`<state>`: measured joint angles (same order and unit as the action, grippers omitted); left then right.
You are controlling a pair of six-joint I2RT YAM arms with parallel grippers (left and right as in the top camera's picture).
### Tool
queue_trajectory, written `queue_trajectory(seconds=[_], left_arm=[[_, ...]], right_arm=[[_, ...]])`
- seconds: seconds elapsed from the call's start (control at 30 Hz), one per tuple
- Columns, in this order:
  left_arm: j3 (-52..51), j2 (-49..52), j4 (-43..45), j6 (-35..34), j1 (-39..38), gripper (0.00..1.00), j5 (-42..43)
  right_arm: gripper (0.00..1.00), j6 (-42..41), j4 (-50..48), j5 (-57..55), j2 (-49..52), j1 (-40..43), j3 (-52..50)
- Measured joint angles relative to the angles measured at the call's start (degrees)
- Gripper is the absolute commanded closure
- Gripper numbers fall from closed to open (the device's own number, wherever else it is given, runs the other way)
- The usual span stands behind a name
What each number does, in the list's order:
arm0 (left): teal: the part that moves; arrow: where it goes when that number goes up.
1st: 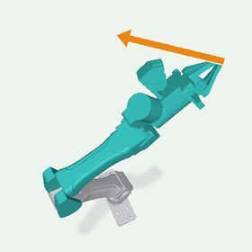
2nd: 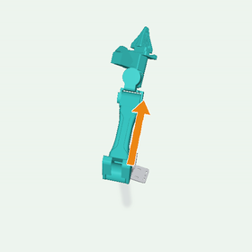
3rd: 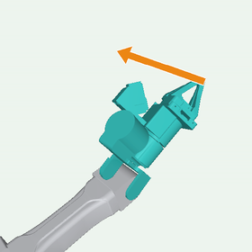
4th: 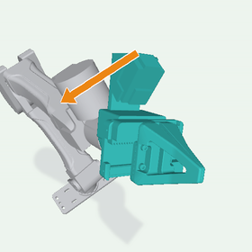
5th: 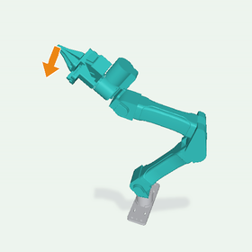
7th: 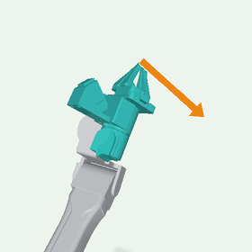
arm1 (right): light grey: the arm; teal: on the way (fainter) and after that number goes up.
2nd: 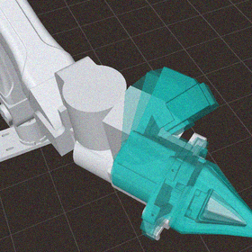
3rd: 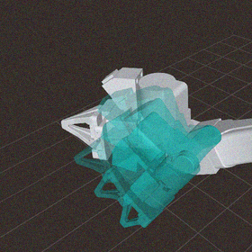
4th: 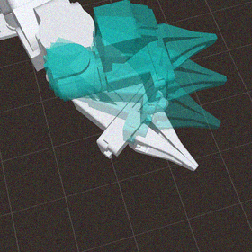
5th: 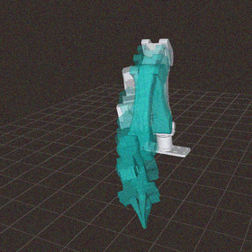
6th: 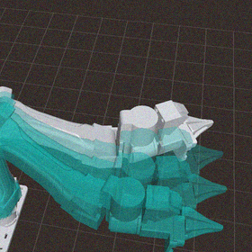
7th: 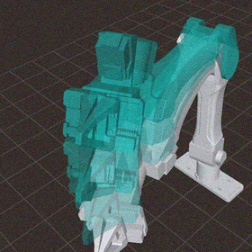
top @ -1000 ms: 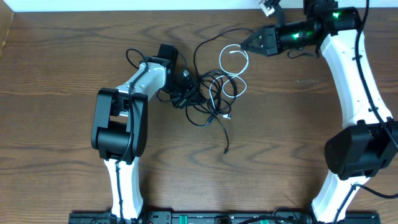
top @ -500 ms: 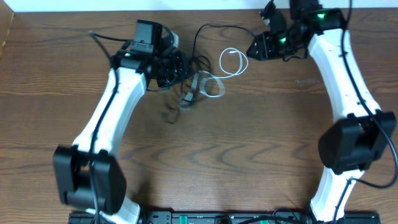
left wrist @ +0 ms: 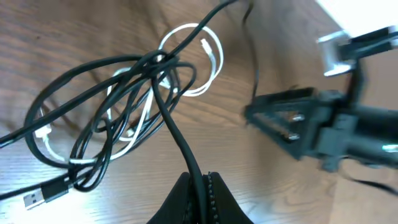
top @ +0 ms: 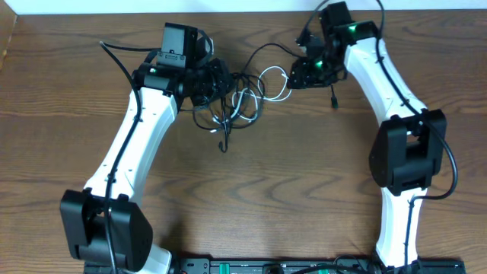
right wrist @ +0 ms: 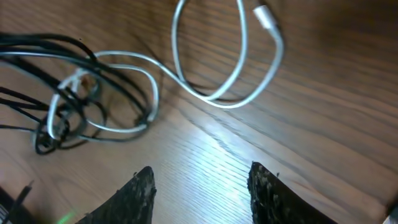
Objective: Untangle cables
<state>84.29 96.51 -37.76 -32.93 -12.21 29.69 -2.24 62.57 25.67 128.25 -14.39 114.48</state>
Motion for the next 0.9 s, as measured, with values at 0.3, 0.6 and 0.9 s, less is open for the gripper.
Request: queue_trajectory(seconds=[0.3,0.6,0.9], left_arm=[[-0.07,-10.45,4.24,-7.23,0.15,0.93,0.24],[-0.07,-15.85,3.65,-9.77,0.15,0.92,-1.09],[-0.07,-14.36,-3.91,-10.56,0.15,0.93,-6.69]], right_arm=[[0.52,1.53,-0.22,0.57,0.00,-1.95,0.00],[0.46,3.13,-4.42,0.66,0.00,-2.67,0.00],[0.48,-0.81,-13.31,-3.39,5.55,-5.46,0.02]])
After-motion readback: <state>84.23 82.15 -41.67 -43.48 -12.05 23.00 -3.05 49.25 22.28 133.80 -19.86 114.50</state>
